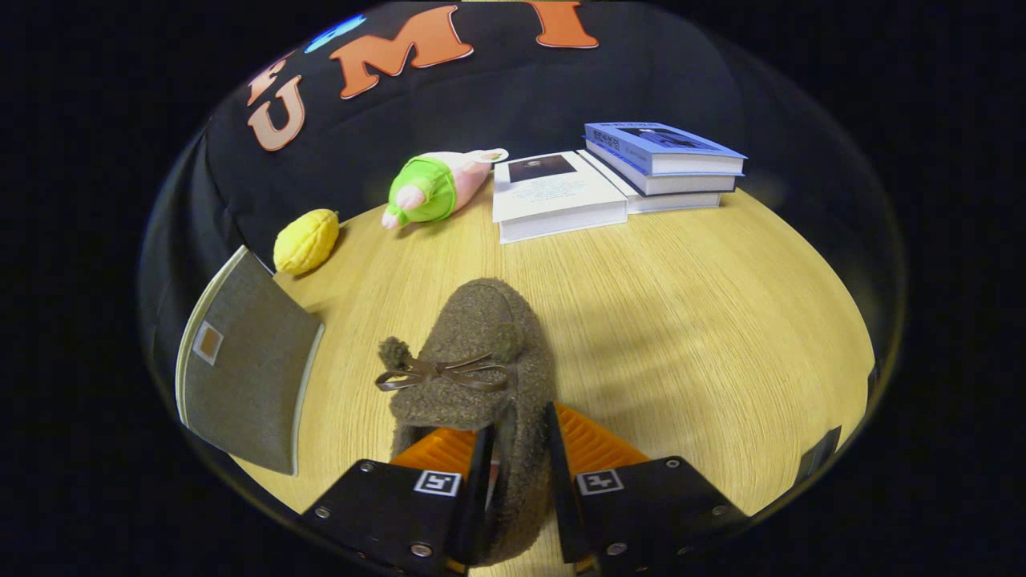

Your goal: Open the storage box then place both shoes into the box .Put the left shoe in first, then the right shoe, with the right side of both shoes facing outward in a uniform manner.

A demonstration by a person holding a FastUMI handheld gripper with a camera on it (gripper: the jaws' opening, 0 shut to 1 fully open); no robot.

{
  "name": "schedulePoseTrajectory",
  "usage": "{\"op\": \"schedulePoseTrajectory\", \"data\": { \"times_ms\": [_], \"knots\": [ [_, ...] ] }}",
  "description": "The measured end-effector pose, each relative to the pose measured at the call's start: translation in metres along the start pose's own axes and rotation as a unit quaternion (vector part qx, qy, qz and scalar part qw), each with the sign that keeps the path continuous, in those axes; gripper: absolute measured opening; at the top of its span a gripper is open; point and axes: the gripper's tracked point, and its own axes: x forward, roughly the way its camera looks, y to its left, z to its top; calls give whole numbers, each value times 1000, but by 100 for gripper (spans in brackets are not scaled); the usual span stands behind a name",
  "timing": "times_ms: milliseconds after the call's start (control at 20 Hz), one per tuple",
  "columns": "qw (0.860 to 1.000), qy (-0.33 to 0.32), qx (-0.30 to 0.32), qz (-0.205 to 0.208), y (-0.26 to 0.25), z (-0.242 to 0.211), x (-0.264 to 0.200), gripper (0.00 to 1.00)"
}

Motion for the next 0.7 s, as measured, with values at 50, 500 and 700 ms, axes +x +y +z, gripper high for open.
{"op": "schedulePoseTrajectory", "data": {
  "times_ms": [50,500,700],
  "knots": [
    [1000,-1,13,-5,-1,1,1,33],
    [996,13,90,-16,-5,5,-15,5],
    [993,-4,113,20,23,20,-45,5]
  ]
}}
